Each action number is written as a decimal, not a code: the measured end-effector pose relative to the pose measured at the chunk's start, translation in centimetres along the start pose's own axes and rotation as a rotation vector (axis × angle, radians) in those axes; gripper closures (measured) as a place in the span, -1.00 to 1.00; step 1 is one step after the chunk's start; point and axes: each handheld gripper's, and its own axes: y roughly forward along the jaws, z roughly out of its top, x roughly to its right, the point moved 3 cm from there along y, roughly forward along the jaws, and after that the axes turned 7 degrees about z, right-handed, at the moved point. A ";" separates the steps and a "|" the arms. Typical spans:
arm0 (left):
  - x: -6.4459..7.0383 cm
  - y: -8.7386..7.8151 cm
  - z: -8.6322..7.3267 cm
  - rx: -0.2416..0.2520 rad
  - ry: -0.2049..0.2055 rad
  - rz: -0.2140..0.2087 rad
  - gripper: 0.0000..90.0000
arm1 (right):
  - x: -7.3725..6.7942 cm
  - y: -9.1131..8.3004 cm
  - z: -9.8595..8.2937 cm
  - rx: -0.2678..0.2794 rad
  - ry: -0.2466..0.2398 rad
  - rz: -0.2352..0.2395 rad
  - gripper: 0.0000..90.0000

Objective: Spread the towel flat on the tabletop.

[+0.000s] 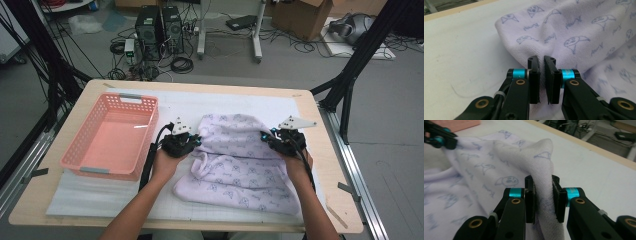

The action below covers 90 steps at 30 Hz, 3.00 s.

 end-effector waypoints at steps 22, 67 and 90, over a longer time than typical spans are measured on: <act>-2.4 2.1 2.4 0.022 -0.116 -0.034 0.05 | -4.5 -2.1 -6.5 -0.105 -0.087 0.186 0.62; -6.0 2.2 2.6 0.057 -0.172 0.097 0.88 | 0.5 3.5 -2.8 -0.114 0.157 0.079 0.20; -5.6 2.1 1.5 0.047 -0.165 0.059 0.88 | 3.7 6.3 1.8 -0.157 0.149 0.095 0.12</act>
